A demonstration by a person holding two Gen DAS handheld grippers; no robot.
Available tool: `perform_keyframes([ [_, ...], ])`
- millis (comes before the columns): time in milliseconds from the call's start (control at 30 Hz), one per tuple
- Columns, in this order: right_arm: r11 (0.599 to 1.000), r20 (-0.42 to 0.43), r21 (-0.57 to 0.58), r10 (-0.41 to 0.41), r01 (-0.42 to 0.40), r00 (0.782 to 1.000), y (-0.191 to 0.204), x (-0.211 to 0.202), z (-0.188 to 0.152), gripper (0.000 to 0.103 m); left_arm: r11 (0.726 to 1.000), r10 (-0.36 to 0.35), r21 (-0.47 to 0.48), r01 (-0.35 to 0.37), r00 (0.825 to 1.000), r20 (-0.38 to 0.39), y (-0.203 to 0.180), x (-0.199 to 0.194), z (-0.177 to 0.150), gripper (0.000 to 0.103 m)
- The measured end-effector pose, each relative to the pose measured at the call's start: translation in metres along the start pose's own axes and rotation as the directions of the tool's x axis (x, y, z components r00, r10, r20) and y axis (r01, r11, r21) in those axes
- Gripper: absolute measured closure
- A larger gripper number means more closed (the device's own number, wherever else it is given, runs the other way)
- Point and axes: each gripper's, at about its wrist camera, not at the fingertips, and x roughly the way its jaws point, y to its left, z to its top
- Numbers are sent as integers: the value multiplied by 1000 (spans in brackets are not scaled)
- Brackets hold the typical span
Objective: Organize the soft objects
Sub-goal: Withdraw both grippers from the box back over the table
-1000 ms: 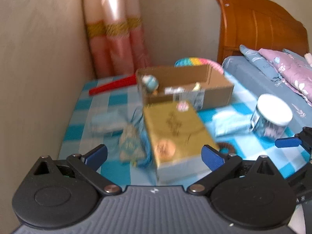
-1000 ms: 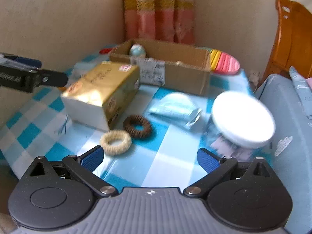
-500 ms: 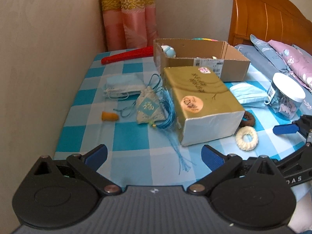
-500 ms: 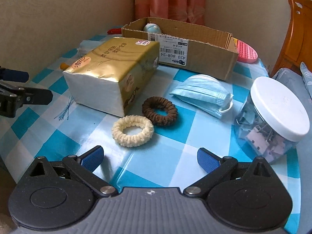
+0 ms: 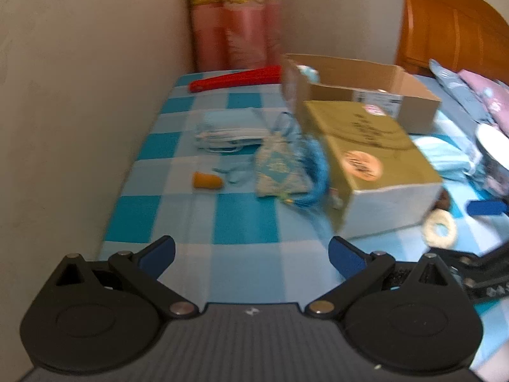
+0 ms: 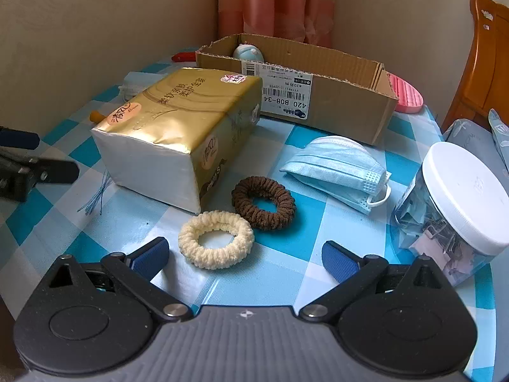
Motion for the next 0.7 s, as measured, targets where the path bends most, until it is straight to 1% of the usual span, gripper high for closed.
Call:
perform_keyframes([
  [133, 1000, 12, 7, -3, 3, 1000, 0, 0, -2, 0, 998, 56, -29, -55, 998, 11, 13, 10, 4, 1],
  [300, 1000, 18, 16, -11, 11, 1000, 1, -1, -3, 0, 994, 93, -57, -89, 993, 66, 27, 21, 10, 2],
  [333, 1000, 20, 16, -11, 11, 1000, 1, -2, -4, 0, 994, 96, -63, -91, 993, 71, 29, 23, 11, 4],
  [400, 1000, 25, 17, -13, 12, 1000, 1, -2, -5, 0, 993, 103, -70, -98, 992, 71, 33, 29, 13, 4],
  [467, 1000, 27, 18, -14, 14, 1000, 1, -3, -5, 0, 991, 125, -65, -120, 990, 73, 34, 36, 15, 7],
  [533, 1000, 30, 18, -14, 13, 999, 1, -3, -5, 0, 989, 138, -57, -134, 987, 81, 34, 40, 16, 15],
  [700, 1000, 31, 17, -13, 13, 999, 1, -3, -6, 0, 992, 112, -60, -107, 990, 89, 36, 49, 18, 25],
])
